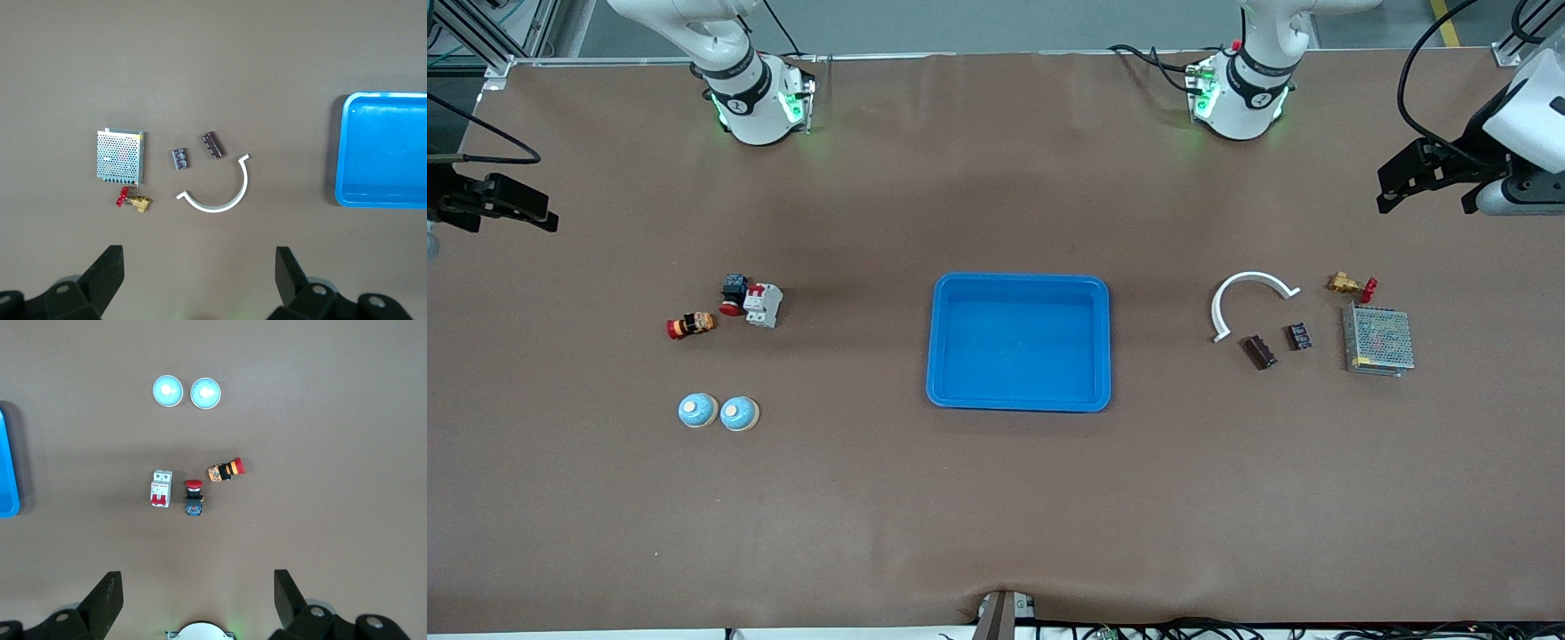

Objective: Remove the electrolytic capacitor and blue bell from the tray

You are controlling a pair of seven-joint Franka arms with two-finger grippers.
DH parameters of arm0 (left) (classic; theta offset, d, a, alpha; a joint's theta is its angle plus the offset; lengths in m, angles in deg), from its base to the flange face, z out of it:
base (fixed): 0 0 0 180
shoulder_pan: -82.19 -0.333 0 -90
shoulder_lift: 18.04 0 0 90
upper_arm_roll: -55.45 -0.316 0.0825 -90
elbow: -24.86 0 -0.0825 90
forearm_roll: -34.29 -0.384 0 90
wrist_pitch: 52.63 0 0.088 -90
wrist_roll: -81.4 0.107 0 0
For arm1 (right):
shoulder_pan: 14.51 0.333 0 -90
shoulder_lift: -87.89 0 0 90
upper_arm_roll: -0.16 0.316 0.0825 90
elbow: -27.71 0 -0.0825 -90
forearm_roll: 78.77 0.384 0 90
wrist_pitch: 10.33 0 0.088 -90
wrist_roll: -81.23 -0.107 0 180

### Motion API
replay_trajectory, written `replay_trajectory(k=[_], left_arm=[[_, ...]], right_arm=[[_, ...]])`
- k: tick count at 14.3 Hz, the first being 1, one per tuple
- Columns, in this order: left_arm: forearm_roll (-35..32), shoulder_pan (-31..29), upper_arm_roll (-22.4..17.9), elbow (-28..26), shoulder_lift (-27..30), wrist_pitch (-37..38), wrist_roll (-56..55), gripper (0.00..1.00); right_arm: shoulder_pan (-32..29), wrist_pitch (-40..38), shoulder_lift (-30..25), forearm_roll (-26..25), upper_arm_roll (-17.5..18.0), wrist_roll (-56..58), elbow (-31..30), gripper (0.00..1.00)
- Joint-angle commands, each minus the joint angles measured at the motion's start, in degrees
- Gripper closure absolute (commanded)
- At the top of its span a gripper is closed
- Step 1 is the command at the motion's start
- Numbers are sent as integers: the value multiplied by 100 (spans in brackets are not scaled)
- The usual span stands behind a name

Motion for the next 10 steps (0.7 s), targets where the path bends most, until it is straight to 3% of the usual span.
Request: replay_trajectory(k=[1, 10], left_arm=[[23, -18, 16, 188, -77, 85, -20, 0], [14, -35, -28, 258, -51, 234, -29, 0]], right_arm=[[-99, -9, -123, -110, 91, 83, -79, 0], [-64, 17, -97, -93, 117, 74, -26, 0]])
